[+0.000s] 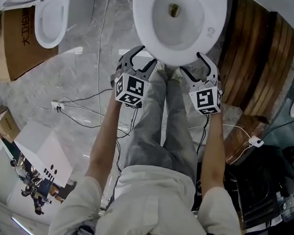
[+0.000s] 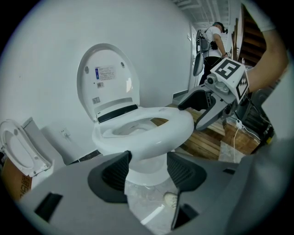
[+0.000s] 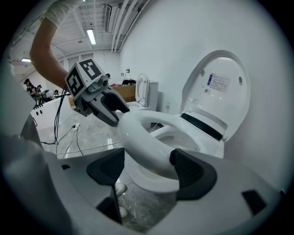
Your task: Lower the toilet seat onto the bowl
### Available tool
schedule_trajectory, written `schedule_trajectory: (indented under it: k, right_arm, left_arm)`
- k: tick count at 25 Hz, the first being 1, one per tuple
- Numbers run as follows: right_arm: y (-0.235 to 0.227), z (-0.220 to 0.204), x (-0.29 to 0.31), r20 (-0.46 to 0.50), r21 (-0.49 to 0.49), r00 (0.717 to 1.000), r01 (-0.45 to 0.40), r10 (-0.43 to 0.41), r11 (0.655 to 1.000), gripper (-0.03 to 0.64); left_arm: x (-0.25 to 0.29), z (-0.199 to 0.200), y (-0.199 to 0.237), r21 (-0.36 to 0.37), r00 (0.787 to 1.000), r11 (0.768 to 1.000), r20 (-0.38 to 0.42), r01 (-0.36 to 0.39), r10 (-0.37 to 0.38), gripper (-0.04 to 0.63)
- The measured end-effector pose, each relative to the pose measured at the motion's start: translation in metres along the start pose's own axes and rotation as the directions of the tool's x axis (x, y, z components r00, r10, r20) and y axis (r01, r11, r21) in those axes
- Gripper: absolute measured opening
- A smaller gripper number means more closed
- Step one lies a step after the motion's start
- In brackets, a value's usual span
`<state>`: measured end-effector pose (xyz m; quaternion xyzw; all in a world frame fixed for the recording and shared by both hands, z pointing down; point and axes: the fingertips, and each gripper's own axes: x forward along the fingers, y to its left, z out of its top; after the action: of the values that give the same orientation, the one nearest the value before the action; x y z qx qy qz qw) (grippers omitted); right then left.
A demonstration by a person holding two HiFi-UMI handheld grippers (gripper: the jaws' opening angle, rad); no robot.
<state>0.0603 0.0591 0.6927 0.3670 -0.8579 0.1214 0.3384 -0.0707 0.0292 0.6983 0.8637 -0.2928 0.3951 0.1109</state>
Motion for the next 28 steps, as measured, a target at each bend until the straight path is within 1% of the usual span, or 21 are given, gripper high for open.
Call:
schedule_trajectory:
  k: [8, 28]
  right_arm:
    - [0.006, -0.021, 0.012, -0.023, -0.007, 1.000, 0.003, -0.003, 1.000, 0.347]
    - [0.017, -0.058, 0.041, -0.102, -0.053, 0.994, 0.037, -0.042, 0.998, 0.353]
  left_arm:
    - [0.016, -0.021, -0.006, -0.009, 1.000, 1.000, -0.025, -0.010, 0.010, 0.270]
    - [0.046, -0.060, -0.012, 0.008, 0.996, 1.000, -0.089, -0.009, 0.009, 0.279]
